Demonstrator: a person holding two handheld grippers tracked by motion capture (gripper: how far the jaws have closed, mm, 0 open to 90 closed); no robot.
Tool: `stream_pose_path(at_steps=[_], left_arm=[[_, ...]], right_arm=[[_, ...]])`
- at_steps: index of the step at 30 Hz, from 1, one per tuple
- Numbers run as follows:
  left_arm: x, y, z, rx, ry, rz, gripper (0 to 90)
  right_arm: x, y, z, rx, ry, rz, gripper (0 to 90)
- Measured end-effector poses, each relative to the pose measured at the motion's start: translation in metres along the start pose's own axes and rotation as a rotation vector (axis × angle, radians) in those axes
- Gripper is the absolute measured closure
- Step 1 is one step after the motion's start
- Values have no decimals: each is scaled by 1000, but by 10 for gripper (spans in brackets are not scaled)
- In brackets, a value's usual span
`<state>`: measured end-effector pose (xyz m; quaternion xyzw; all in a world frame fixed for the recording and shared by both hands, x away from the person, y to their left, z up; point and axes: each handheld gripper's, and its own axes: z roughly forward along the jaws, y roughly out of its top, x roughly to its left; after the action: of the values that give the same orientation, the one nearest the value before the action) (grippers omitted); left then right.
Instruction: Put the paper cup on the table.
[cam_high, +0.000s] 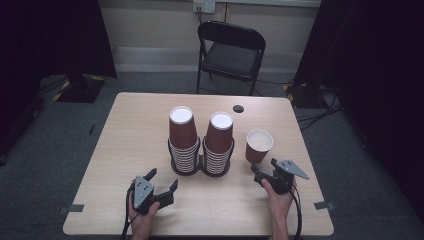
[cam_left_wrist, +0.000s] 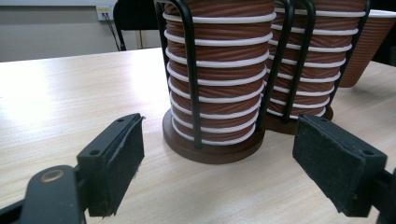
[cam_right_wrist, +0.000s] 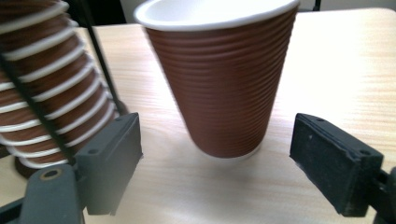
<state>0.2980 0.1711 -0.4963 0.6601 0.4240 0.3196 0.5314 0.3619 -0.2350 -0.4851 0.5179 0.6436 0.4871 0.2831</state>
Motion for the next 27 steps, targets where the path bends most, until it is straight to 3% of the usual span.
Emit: stream_pose_path(at_steps=[8,14,20,27], left_arm=[[0,0,0,7,3,0,158],[0,0,-2,-3,8,-7,157],[0,-1,-2,-12,15,-5,157],[0,-1,-3,-19,15,-11,158]], right_arm=[[20,-8,-22,-51,21,-41,164],[39,-15,-34,-85,44,-38,164],[59,-28,-36,-93,90,-65,159],[58,-33,-34,-115,113,-42,139]])
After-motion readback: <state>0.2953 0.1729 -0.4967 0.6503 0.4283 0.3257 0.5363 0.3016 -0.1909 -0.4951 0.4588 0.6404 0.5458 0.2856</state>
